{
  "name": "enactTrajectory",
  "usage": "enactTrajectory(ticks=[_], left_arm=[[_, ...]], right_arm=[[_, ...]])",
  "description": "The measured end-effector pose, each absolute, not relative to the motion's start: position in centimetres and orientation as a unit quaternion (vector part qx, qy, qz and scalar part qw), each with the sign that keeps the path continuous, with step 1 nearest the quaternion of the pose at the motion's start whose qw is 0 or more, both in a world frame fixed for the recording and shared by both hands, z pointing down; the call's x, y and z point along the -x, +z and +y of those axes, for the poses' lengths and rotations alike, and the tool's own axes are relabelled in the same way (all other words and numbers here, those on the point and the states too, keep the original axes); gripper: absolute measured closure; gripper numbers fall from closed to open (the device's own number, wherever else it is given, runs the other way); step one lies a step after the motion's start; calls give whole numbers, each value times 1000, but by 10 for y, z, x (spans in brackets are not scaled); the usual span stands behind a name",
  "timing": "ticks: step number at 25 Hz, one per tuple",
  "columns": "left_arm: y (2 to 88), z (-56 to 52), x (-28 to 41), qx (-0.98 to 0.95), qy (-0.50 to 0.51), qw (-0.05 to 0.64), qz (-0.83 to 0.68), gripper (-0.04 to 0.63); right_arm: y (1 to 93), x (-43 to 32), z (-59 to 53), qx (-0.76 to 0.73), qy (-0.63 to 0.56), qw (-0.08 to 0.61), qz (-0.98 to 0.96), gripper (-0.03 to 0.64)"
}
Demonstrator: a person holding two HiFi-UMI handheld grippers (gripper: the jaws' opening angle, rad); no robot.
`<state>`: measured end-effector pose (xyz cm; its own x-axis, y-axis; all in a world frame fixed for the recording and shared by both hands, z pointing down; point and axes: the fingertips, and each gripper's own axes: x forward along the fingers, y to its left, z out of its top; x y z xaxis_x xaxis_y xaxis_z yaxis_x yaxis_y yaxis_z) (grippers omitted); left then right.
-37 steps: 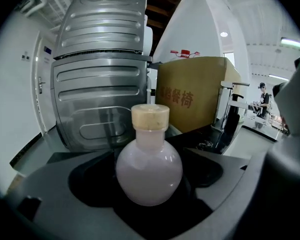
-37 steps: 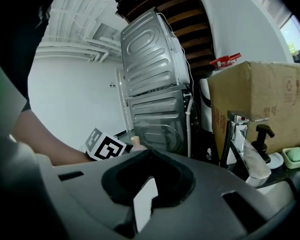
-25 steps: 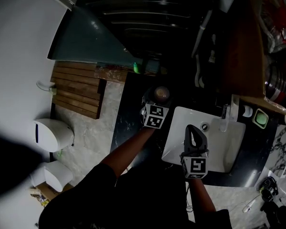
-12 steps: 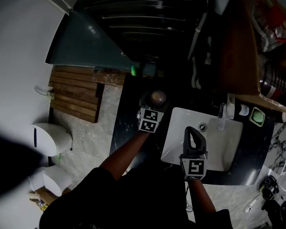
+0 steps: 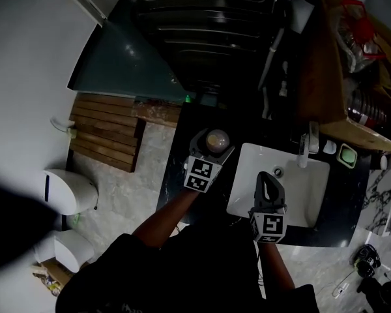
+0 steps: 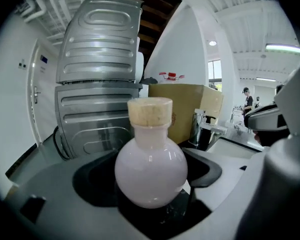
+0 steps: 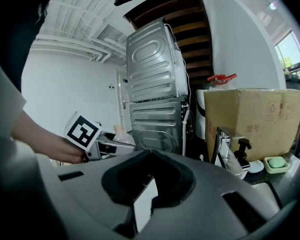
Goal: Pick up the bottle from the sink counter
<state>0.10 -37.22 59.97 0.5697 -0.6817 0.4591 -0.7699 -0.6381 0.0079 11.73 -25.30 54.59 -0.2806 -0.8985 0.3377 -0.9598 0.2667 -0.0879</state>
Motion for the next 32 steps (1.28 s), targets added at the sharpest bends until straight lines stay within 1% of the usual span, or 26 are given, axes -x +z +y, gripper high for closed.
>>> enactTrajectory(ticks=[3,7,12,17,22,26,32], left_arm=[[579,-349,7,-885,200,97,-409,193],[554,-318,22,-887,168,107,-418,193],[528,-275,41,-890,168,78,-417,193],[518,-226,51,-896,154,95,-405,193],[510,-178,50,-907,139,104,-383,193],[504,-149,42,-914,132,102,-369,193],[493,-130,40,-915,123,97,-371,193]], right_arm=[[538,-111,-242,-597,123,115,-785,578],[529,-99,-217,-602,132,123,-778,578],[502,-84,-188,-617,114,104,-772,578],[484,-62,-154,-616,77,130,-773,578],[471,-45,-120,-620,70,120,-772,578],[468,-49,-94,-625,68,124,-768,578],[460,-68,-79,-638,72,101,-760,578]])
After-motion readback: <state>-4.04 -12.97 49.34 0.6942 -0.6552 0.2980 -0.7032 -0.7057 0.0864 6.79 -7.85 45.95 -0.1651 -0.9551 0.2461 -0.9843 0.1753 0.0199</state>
